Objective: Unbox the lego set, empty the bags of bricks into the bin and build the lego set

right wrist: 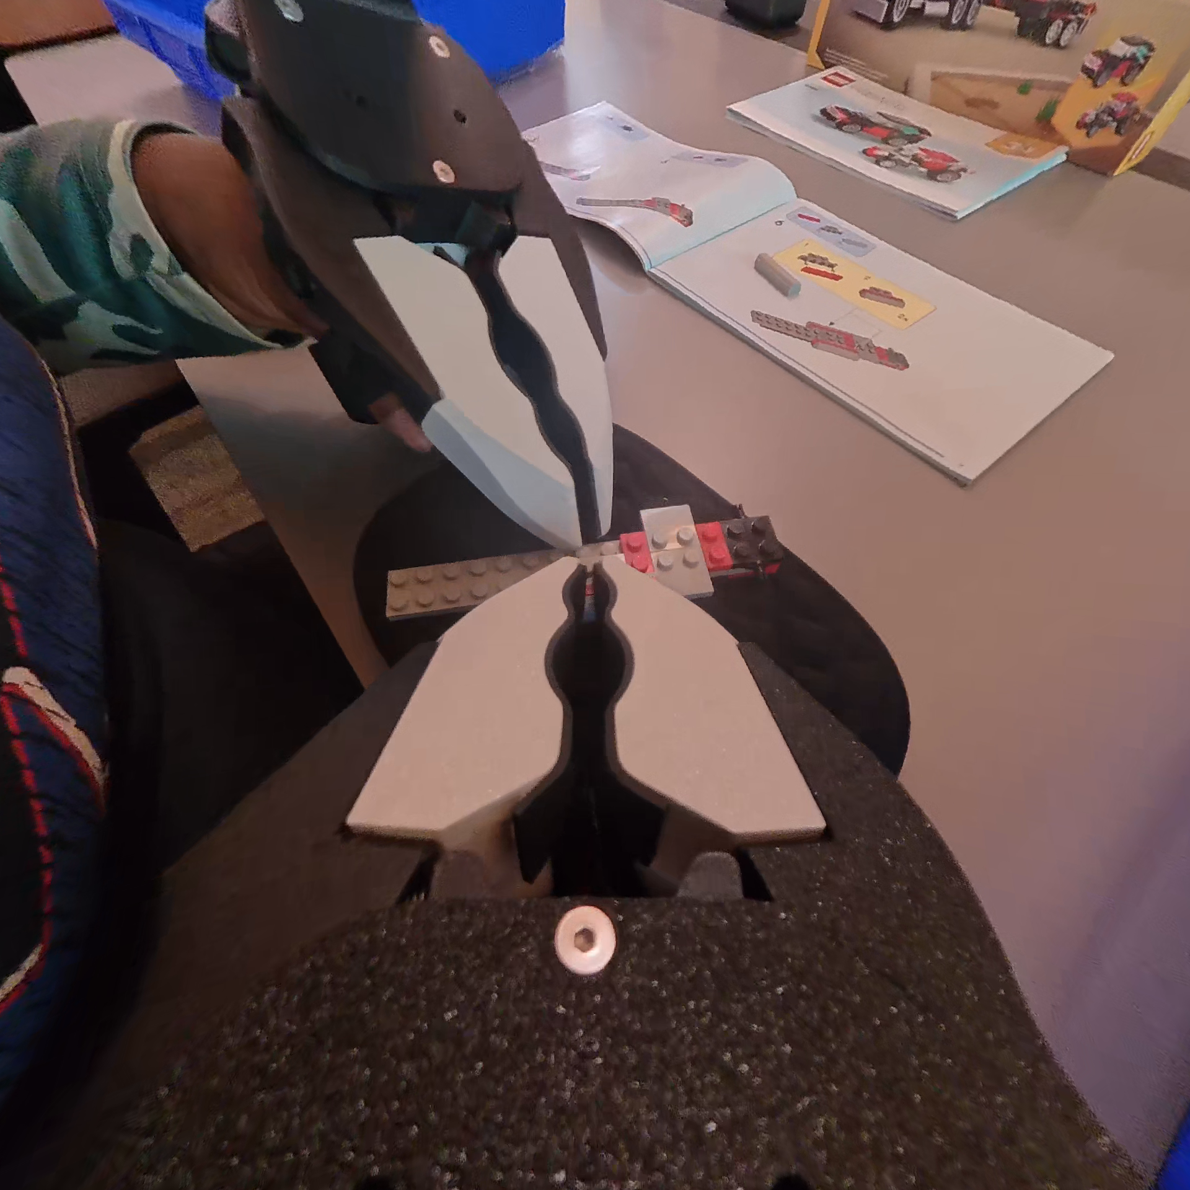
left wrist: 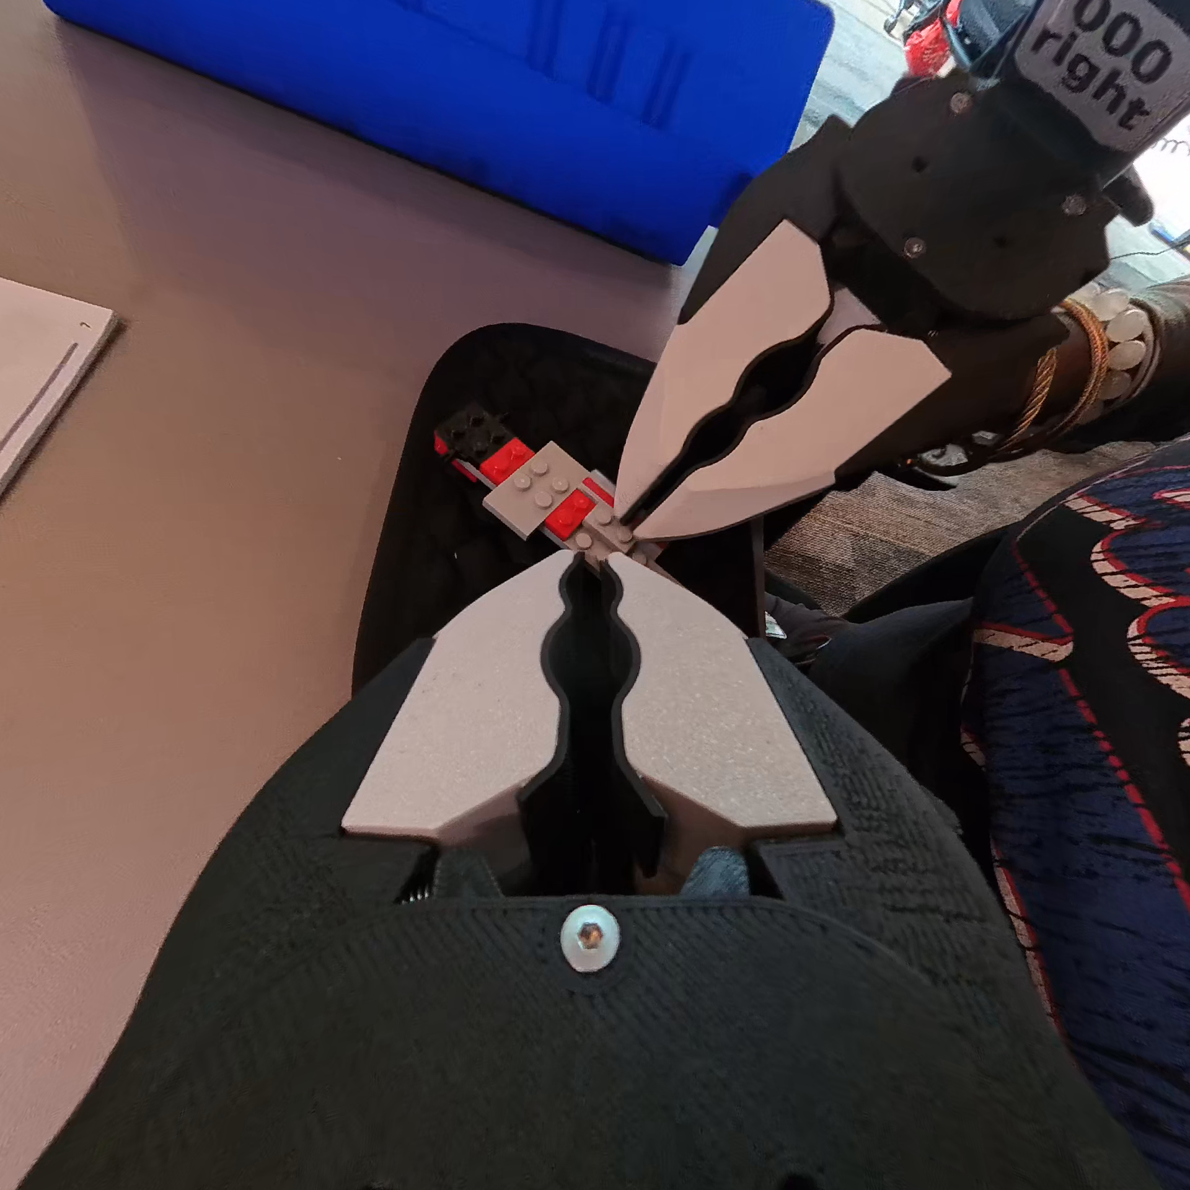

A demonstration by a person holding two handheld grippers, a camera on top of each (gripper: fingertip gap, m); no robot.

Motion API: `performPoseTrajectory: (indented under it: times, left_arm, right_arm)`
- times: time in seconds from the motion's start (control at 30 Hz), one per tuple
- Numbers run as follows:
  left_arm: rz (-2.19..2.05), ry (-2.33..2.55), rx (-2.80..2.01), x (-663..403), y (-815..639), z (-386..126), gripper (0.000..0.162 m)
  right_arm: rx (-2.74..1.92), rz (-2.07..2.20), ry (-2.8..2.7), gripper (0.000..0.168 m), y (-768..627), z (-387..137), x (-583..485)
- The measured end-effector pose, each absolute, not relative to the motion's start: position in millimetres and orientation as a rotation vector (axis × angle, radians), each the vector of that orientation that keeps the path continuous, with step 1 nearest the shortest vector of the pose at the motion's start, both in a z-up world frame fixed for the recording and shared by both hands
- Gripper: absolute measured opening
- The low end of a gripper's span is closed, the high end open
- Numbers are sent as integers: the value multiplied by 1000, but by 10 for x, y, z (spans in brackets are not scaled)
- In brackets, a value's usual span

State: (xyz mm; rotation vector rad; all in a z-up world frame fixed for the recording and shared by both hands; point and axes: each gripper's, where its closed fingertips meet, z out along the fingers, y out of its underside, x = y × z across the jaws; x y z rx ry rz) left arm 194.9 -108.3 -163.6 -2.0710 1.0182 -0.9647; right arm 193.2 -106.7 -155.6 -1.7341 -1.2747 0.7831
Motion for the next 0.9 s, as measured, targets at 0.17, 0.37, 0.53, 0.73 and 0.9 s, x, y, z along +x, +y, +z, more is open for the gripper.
performPoseTrajectory:
  times: [0.17,0.37,0.53,0.73,0.9]
  left_arm:
    - [-988,1021,-2068,1960,-1079,-1636,5]
    - [-1022,1000,-2064,1957,-1076,-1645,5]
    - [-1028,999,-2057,1960,-1077,-1658,5]
    - [-1038,1018,-2054,1954,-1082,-1677,2]
    - [-1055,1024,-2061,1954,-1080,-1689,1]
  right_arm:
    - [-1788,810,-1292,2,-1063,-1564,1932]
    - [-1953,1022,-1175,0,-1064,-1577,1940]
    - [-2050,1030,-1174,0,-1064,-1604,1945]
    - [-2204,1010,-1194,0,-1066,-1650,1960]
    - [-2277,910,-1249,1,-1069,-1678,1971]
